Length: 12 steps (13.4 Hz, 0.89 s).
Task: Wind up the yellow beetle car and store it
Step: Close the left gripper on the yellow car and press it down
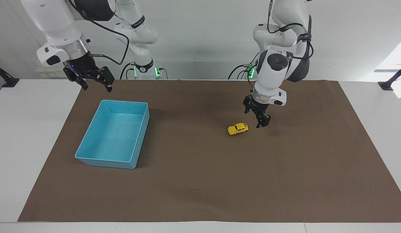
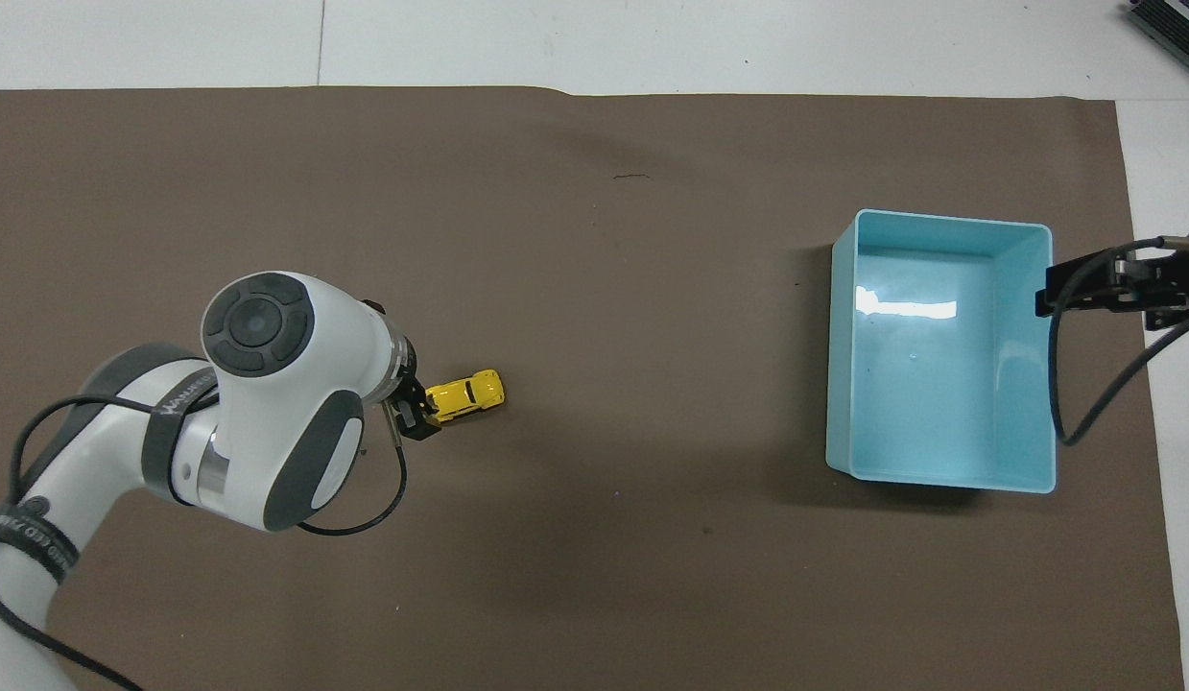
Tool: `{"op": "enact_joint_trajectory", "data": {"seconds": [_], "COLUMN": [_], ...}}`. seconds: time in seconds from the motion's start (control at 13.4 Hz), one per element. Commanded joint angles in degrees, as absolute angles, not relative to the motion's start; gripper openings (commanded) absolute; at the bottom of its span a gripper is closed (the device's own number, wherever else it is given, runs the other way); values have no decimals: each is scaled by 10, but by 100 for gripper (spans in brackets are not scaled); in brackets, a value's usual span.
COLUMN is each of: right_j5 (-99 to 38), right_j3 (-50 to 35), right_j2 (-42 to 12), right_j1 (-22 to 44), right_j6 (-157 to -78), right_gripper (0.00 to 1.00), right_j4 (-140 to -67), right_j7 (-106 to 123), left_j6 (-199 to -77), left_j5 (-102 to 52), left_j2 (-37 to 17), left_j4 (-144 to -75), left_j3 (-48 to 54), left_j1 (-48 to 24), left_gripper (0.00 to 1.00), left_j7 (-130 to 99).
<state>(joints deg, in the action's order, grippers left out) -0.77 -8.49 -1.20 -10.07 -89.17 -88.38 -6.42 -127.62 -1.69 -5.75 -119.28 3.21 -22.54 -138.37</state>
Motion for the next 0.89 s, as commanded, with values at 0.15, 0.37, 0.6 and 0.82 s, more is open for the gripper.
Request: {"op": "enact_joint_trajectory", "data": {"seconds": [0.15,0.37,0.6,0.82], "right_j5": [-11,-11,-11,-11], "right_j3": [-86,-86,-86,-86], "right_j2": [-5,-5,-5,-5], "right_j1": [-105,-105,-105,-105], "right_j6": [-886,-886,-886,-886], "right_gripper": [100,100,100,100], "right_j4": [-885,-885,-885,-885], "right_j7": [-50,-50,-50,-50], "left_j6": [-1377,-1399,-1414,-1431], "left_j5": [-18,-18,-18,-18], "left_j2": [-62,-64,-74,-78], "left_j4": [-1251,-1263,-1266,-1272], "left_j3": [20,20,20,20], "left_j1": [-246,-247,-257,-258], "left_gripper": [100,100,100,100], "left_j7": [-1398,-1397,-1397,-1397]}}
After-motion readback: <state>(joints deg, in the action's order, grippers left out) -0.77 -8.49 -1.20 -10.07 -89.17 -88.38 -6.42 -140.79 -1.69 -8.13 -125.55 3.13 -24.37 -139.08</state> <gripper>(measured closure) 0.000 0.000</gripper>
